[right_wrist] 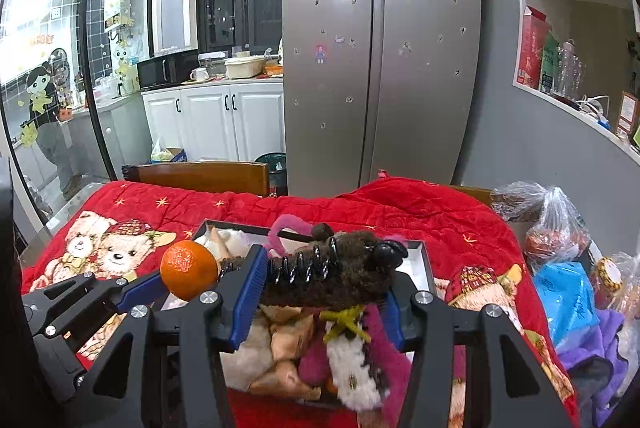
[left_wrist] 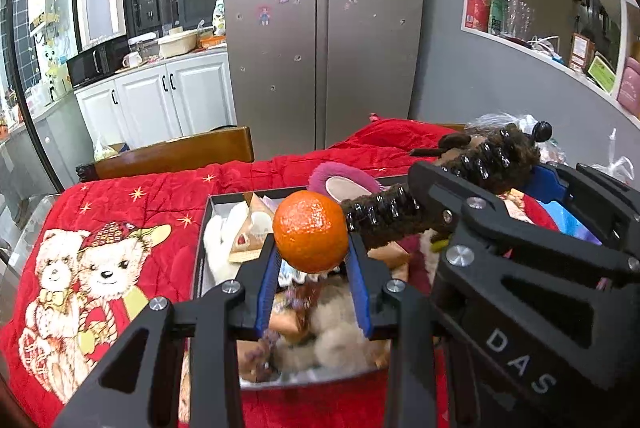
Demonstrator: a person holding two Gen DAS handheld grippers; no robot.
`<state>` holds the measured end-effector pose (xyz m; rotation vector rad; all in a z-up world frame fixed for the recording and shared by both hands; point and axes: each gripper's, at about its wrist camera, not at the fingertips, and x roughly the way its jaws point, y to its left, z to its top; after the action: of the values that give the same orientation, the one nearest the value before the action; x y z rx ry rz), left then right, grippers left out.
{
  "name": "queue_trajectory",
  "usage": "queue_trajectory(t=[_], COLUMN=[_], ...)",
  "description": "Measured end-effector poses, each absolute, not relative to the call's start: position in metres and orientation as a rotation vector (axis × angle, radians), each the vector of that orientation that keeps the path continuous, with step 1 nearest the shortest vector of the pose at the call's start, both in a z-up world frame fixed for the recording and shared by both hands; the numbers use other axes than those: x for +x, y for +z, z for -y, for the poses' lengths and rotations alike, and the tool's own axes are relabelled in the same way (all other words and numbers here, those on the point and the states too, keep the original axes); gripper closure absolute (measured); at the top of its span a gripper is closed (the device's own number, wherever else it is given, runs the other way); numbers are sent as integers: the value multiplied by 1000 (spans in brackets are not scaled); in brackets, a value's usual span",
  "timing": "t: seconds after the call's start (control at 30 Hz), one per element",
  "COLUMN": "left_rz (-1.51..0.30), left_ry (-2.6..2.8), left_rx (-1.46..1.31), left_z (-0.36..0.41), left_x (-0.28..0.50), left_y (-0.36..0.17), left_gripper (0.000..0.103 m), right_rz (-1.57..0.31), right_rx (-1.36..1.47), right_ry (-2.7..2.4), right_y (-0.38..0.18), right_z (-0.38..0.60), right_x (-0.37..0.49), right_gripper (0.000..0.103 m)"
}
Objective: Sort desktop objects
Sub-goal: 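Carry orange and hair comb over the tray, then lower orange and hair comb into the tray and open both grippers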
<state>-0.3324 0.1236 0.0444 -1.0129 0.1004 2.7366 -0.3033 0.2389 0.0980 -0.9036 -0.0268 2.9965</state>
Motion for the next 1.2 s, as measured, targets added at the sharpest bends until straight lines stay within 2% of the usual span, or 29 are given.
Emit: queue_trajectory(t=[0.37, 1.03, 1.17, 1.2], left_rz=[-112, -126, -94, -87], left_ry=[2727, 2741, 2728, 2726], left_rx=[-1070, -1091, -1087, -1081], left_z=[-122, -112, -111, -110], left_x=[-372, -383, -382, -381], left_y=[15, 5, 7, 8], left_gripper=[70, 69, 68, 67], right_rz=[19, 16, -31, -47], right_rx=[-959, -975, -957, -959], right_ry=[2986, 2992, 2989, 2991], right_y=[71, 61, 61, 62], right_z=[-244, -243, -246, -247], right_x=[-347, -358, -359, -359], right_gripper=[51, 50, 48, 43])
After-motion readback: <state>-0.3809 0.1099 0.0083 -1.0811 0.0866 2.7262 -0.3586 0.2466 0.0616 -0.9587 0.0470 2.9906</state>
